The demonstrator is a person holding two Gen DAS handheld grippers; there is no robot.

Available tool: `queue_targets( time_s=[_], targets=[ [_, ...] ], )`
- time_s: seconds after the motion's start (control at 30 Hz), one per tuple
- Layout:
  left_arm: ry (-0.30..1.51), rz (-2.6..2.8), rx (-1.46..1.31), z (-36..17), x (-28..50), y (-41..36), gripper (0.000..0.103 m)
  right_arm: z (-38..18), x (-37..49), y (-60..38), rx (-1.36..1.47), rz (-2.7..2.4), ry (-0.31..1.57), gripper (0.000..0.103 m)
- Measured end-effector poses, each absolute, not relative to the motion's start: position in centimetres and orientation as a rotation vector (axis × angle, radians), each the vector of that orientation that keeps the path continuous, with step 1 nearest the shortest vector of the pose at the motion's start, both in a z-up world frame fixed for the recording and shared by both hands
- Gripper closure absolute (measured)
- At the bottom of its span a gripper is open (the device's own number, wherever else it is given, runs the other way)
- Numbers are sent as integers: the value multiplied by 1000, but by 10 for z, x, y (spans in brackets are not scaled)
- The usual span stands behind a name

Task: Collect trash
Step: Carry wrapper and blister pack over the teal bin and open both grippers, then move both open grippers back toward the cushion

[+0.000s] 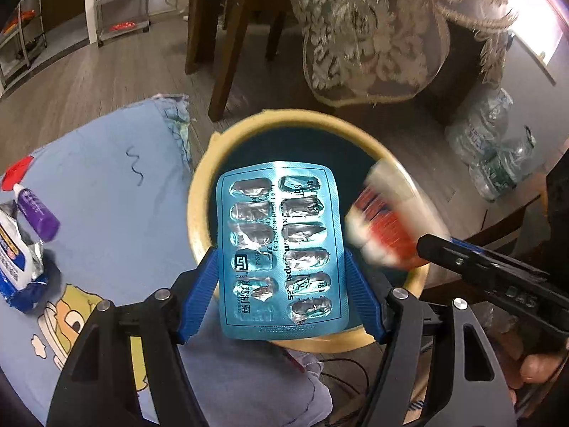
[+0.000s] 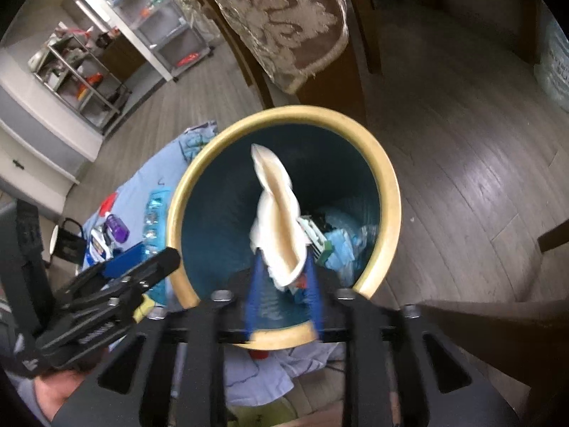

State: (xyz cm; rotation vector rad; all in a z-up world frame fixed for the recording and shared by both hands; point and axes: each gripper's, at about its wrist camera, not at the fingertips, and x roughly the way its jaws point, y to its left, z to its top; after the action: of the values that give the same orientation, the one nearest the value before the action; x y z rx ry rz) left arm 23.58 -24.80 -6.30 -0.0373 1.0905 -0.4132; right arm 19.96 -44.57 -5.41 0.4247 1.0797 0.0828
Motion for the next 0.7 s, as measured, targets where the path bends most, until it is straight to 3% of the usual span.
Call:
queue_targets(
  time_s=[0.33,0.47,0.7],
  targets=[
    [1109,-412,-57,-71,232,-241,20,-53,200,-445,427,90,1067,58],
    [1088,-410,-62,-67,226,-234,14,-53,199,-447,433,78,1061,43],
    [1073,-402,-78,-60,215,-216,9,-51,199,-445,416,63,1054,32]
  ],
)
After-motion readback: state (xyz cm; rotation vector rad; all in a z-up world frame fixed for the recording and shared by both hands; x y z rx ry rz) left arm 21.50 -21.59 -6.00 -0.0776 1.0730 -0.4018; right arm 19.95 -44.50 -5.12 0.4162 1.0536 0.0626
